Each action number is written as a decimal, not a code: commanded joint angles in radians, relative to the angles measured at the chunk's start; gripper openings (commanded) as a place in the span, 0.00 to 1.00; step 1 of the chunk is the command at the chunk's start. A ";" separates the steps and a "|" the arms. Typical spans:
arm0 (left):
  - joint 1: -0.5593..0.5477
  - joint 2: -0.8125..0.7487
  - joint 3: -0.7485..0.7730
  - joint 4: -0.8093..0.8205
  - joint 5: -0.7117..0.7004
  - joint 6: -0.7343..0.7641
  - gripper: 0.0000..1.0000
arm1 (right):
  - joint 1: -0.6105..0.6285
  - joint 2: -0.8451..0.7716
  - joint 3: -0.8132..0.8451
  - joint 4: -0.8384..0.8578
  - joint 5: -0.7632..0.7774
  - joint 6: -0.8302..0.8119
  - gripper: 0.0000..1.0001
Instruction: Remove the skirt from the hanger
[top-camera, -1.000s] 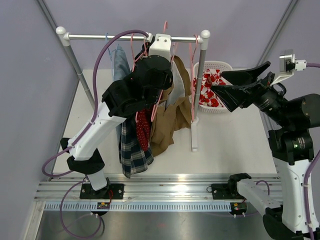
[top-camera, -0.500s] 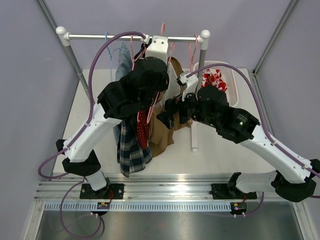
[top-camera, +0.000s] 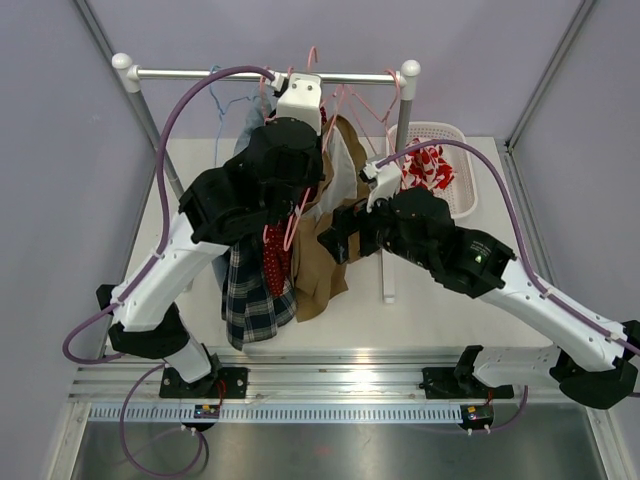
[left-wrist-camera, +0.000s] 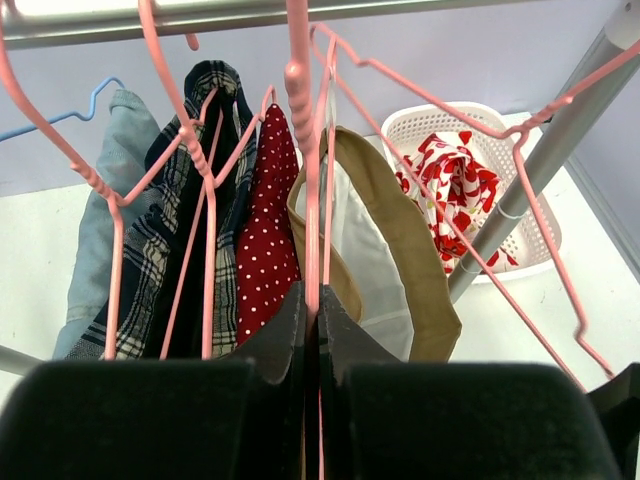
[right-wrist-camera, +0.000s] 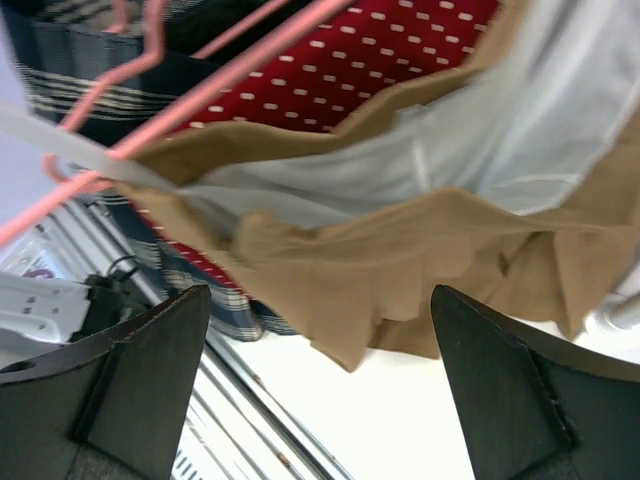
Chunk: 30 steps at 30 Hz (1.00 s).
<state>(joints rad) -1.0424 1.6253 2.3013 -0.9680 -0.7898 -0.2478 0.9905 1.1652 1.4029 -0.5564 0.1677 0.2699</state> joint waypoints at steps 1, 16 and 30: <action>-0.001 -0.033 0.018 0.146 -0.008 -0.008 0.00 | 0.062 0.024 0.053 0.075 0.010 0.012 0.99; 0.002 -0.038 -0.008 0.161 0.020 -0.042 0.00 | 0.129 0.070 0.028 0.170 0.136 -0.003 0.22; 0.001 -0.033 -0.031 0.173 0.020 -0.042 0.00 | 0.175 0.039 0.048 0.168 0.188 -0.006 0.00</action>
<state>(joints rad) -1.0386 1.6276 2.2681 -0.9108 -0.7559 -0.2890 1.1278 1.2480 1.4124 -0.4408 0.3130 0.2687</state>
